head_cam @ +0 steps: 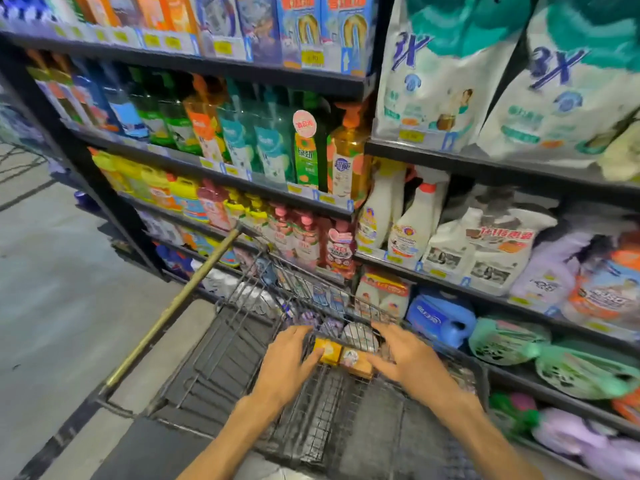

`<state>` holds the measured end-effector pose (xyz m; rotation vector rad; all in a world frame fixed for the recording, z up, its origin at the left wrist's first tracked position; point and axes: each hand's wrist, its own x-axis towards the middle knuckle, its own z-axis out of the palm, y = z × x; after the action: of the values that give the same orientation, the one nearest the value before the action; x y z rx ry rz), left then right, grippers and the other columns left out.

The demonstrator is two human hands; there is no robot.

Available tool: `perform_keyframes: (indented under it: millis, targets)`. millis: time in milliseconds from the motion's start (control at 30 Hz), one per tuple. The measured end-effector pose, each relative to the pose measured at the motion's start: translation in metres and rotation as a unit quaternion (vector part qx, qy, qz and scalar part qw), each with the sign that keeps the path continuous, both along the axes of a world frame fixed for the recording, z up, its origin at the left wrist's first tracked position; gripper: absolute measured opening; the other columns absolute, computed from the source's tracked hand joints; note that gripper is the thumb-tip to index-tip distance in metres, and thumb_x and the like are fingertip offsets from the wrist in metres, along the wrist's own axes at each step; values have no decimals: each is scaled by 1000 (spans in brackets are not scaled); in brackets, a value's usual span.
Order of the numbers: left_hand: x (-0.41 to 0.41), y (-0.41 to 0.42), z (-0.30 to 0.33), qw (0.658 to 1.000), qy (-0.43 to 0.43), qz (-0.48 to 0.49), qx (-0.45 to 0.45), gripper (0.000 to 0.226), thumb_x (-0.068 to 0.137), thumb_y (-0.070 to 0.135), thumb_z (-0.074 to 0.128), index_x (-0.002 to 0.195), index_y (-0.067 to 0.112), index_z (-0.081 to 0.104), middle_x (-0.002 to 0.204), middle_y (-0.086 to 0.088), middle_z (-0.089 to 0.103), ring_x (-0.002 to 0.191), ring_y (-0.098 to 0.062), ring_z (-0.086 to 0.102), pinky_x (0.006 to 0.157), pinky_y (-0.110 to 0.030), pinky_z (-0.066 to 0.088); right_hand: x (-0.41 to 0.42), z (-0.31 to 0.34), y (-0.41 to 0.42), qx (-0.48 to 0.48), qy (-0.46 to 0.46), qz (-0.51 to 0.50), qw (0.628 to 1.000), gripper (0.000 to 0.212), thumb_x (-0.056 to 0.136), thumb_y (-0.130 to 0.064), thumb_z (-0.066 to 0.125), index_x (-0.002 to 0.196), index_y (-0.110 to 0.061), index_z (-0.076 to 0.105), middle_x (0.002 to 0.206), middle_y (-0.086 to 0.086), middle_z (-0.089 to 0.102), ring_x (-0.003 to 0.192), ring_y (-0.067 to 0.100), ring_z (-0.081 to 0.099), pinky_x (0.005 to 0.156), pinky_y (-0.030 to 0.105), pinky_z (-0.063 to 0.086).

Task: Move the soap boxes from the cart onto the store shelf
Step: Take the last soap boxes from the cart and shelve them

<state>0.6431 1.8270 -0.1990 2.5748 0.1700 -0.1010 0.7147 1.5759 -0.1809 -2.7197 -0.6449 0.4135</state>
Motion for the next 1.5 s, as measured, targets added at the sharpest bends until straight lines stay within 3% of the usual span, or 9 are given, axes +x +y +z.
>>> perform_keyframes:
  millis: [200,333,467,633,800,1000,1167,1400,1500]
  targets:
    - [66,29,-86,996,90,-7,-12,57,100,48,53,147,16,44,145,-7,53,132,-25,50,107,-36,42,39,-79,20,-30,104,-36,993,56,89,-65,52,141,-48,38,141,8,54,127,29,53,104,44,46]
    - [104,34,-165,989,143,-15,-15,45,100,40,57,137,16,52,136,-9,57,127,-29,52,100,-38,43,53,-140,28,-54,124,-79,988,66,96,-56,48,152,-26,32,149,3,47,132,22,50,107,34,44]
    - [131,32,-258,981,187,-16,-40,40,97,41,59,126,14,55,122,-11,62,116,-33,59,91,-43,51,66,-210,31,-58,154,-111,980,64,95,-59,45,152,-34,29,151,-6,43,134,16,47,104,30,40]
    - [166,24,-352,971,230,46,-41,59,94,44,63,136,8,43,133,-15,48,118,-38,55,95,-47,48,60,-271,32,-11,190,-148,970,51,94,-53,52,136,-57,23,129,-22,48,121,2,47,102,34,46]
    - [187,22,-422,960,262,89,-31,106,84,64,66,156,3,17,145,-18,37,132,-40,45,101,-50,45,53,-316,29,-5,216,-185,959,60,95,-51,54,148,-34,34,148,-8,44,136,15,42,112,35,37]
    - [187,15,-445,969,229,94,3,81,81,57,74,132,3,42,133,-17,52,126,-35,49,99,-43,43,46,-332,21,-20,256,-212,943,69,93,-64,46,153,-46,17,162,-13,17,150,16,21,120,38,26]
    - [181,11,-433,968,193,150,-63,70,77,39,85,121,6,42,113,-17,65,107,-39,62,82,-45,48,47,-332,22,-10,271,-232,934,66,93,-61,48,151,-46,21,159,-14,28,146,13,30,117,36,32]
    - [159,38,-395,980,134,125,-82,44,80,43,81,115,21,65,96,-3,74,97,-32,69,80,-42,52,82,-342,32,105,234,-372,892,1,95,-44,60,95,-45,60,94,-30,63,86,-7,61,71,12,44]
    - [146,49,-379,978,134,128,-95,36,80,46,81,106,27,66,84,4,72,88,-29,70,77,-43,55,107,-375,40,52,247,-396,883,29,90,-58,57,93,-29,59,90,-11,65,78,9,60,70,26,44]
